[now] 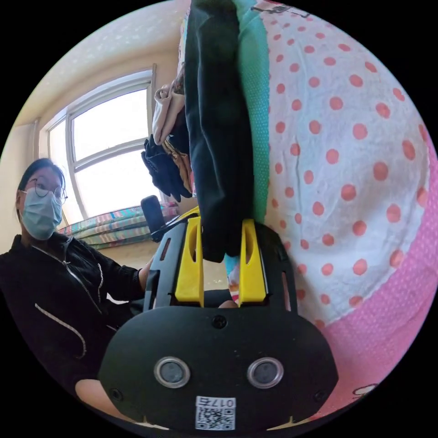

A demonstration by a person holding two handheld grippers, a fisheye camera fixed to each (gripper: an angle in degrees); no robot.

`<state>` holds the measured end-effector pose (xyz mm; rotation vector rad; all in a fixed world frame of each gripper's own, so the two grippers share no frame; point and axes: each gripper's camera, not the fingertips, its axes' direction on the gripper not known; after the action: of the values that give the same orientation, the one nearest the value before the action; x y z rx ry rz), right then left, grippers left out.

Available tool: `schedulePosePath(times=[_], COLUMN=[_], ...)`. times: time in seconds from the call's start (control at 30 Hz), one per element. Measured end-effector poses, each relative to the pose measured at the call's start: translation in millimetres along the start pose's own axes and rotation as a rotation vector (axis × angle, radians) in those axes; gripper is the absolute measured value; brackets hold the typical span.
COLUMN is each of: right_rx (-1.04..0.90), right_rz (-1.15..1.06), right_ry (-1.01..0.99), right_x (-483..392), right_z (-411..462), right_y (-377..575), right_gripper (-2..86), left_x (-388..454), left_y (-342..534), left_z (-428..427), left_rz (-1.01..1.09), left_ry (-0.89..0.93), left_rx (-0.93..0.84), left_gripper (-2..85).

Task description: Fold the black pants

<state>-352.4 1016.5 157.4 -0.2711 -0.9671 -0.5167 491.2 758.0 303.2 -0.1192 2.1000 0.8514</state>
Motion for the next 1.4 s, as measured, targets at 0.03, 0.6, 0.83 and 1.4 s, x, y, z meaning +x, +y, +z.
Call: schedulePosePath(times=[0.03, 0.6, 0.83, 1.4], right_rx=[-0.007, 0.060, 0.054, 0.131], right_rz=[0.001, -0.075, -0.057, -0.086], right_ry=[-0.021, -0.323, -0.268, -0.493], right_x=[1, -115, -145, -226], right_z=[1, -68, -102, -205], right_y=[-2, 15, 51, 283], right_gripper=[10.9, 4.5, 4.4, 3.0], left_x=[-2, -88, -2, 333], left_y=[5, 67, 20, -109], left_z=[-7, -124, -183, 56], left_rz=[0.030, -0.052, 0.327, 1.044], left_ry=[-0.001, 0.729, 0.368, 0.005], left_rx=[0.009, 0.445, 0.488, 0.086], left_gripper=[9.6, 9.6, 1.8, -1.0])
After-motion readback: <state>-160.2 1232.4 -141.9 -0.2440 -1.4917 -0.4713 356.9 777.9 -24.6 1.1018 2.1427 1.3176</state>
